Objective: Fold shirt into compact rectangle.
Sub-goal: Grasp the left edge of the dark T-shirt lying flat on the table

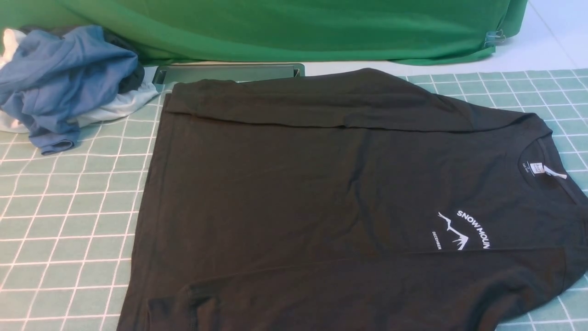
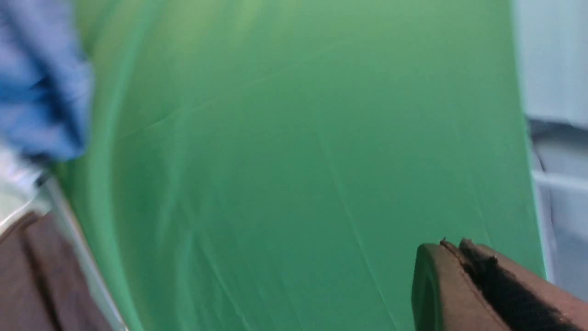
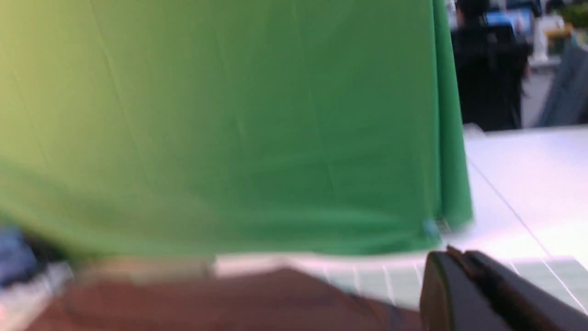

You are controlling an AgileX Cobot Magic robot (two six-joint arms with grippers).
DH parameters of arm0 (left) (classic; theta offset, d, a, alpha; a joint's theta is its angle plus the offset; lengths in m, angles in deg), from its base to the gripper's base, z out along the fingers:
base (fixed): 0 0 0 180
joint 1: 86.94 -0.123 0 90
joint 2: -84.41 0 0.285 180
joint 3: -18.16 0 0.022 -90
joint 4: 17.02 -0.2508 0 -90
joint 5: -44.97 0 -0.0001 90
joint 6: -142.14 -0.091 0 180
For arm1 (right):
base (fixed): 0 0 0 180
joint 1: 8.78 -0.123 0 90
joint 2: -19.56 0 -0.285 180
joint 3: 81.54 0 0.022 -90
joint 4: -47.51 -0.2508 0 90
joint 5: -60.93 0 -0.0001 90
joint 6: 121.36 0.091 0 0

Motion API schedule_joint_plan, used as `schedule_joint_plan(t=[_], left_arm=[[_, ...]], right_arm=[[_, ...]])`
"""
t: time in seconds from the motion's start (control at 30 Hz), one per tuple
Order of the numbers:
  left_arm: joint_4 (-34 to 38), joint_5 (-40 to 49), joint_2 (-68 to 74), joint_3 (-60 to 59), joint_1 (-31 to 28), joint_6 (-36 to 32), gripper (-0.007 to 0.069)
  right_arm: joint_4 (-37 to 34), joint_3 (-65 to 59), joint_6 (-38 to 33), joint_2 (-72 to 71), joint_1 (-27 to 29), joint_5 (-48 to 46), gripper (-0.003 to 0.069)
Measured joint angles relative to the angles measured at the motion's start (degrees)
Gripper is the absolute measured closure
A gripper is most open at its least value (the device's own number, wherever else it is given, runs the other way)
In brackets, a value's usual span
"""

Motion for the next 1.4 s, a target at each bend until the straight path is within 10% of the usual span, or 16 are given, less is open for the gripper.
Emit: schedule_joint_plan(t=[0.33, 0.57, 1.03, 1.4], left_arm=[[1.3, 44.2, 34.4, 18.7, 0.0, -22.8, 0.0606], [1.1, 55.3, 65.0, 22.5, 1.7, -36.1, 0.0606], [-32.1, 41.5, 79.7, 22.6, 25.9, -4.5, 0.0391], [-31.4, 35.0, 79.9, 22.7, 26.2, -1.7, 0.0172]], right_arm=[[0.0, 13.4, -6.2, 20.5, 0.0, -21.8, 0.0626], [0.1, 15.3, -6.5, 33.0, -1.3, -27.8, 0.062], [0.1, 15.3, -6.6, 38.9, -6.0, -29.1, 0.059], [0.1, 15.3, -6.6, 38.9, -6.1, -29.1, 0.0563]])
